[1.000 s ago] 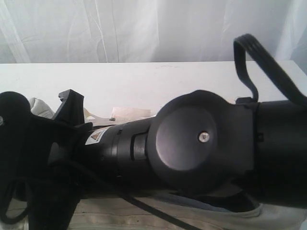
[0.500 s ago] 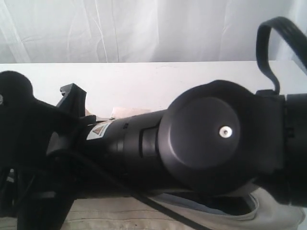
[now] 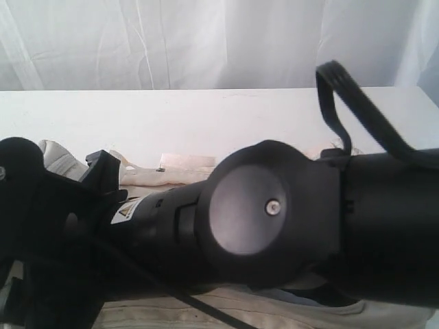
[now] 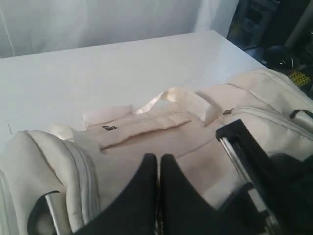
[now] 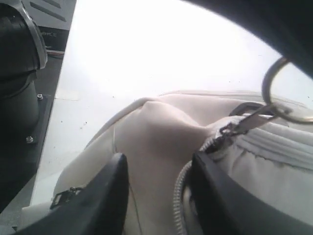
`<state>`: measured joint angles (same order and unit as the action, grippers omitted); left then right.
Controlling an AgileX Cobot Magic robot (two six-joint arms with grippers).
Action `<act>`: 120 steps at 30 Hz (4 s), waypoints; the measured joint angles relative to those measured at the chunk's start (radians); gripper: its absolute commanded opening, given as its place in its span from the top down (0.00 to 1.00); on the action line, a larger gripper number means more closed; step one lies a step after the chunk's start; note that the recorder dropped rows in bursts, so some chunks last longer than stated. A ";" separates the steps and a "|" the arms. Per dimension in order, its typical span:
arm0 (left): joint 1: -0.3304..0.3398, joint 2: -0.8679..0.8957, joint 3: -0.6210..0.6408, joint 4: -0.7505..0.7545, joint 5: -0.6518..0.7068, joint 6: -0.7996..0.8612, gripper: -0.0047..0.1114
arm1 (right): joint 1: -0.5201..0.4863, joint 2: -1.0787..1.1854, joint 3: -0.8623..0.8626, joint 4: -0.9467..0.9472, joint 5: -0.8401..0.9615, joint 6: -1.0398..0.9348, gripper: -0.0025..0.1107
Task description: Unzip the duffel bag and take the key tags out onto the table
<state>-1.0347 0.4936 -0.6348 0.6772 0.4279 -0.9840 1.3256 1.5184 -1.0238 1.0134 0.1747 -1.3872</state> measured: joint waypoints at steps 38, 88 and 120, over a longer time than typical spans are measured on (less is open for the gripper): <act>0.002 -0.010 -0.012 -0.226 0.231 0.347 0.96 | -0.080 -0.006 0.000 -0.056 0.037 0.005 0.98; 0.174 0.346 -0.013 0.569 0.131 -0.346 0.96 | -0.099 -0.161 -0.002 -0.239 0.294 0.090 0.98; 0.711 0.532 -0.013 0.621 -0.512 -0.436 0.45 | -0.148 -0.206 0.000 -0.522 0.143 0.305 0.98</act>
<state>-0.3235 1.0260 -0.6474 1.2980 -0.0838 -1.4201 1.1780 1.3124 -1.0240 0.4916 0.3176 -1.0827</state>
